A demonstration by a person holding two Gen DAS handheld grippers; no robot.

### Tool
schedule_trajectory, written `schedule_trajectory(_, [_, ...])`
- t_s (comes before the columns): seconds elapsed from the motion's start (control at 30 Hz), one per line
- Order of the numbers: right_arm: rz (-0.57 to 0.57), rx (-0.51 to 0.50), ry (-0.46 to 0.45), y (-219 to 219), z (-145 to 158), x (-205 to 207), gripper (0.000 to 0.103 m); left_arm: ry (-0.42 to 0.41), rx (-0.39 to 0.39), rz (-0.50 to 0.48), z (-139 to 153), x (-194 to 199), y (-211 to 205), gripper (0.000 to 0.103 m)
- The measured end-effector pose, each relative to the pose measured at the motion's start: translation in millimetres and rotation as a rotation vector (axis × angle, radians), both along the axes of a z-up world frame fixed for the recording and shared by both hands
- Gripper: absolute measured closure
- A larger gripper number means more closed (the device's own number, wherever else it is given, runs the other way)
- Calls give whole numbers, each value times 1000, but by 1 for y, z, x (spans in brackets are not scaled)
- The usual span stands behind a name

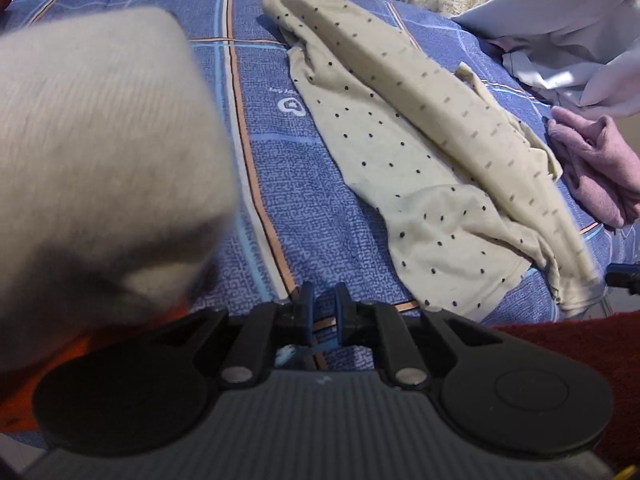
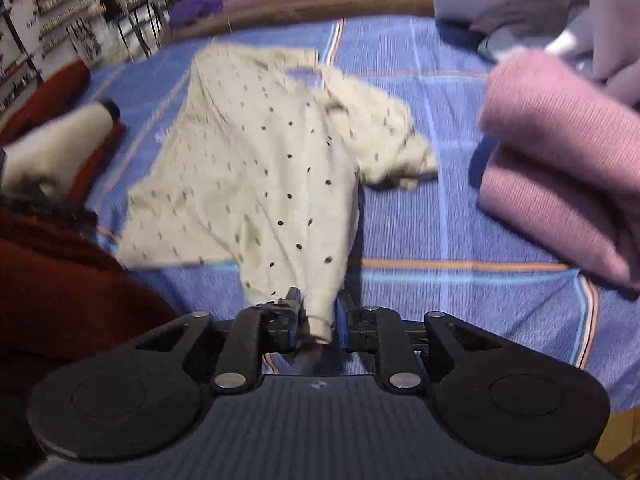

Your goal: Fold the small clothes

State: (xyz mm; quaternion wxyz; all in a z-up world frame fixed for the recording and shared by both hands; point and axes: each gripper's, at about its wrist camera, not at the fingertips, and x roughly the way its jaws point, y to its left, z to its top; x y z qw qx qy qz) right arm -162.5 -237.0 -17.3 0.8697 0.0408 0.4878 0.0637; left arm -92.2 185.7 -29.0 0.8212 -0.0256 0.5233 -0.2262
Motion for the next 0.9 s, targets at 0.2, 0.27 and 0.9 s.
schedule_trajectory(0.2, [30, -38, -151, 9, 25, 12, 37, -43, -83, -78, 30, 24, -29, 44])
schedule_trajectory(0.27, [30, -46, -236, 7, 45, 33, 18, -41, -110, -126, 36, 45, -51, 44])
schedule_trajectory(0.9, [206, -140, -68, 14, -37, 295, 87, -152, 85, -305, 41, 191, -163, 17])
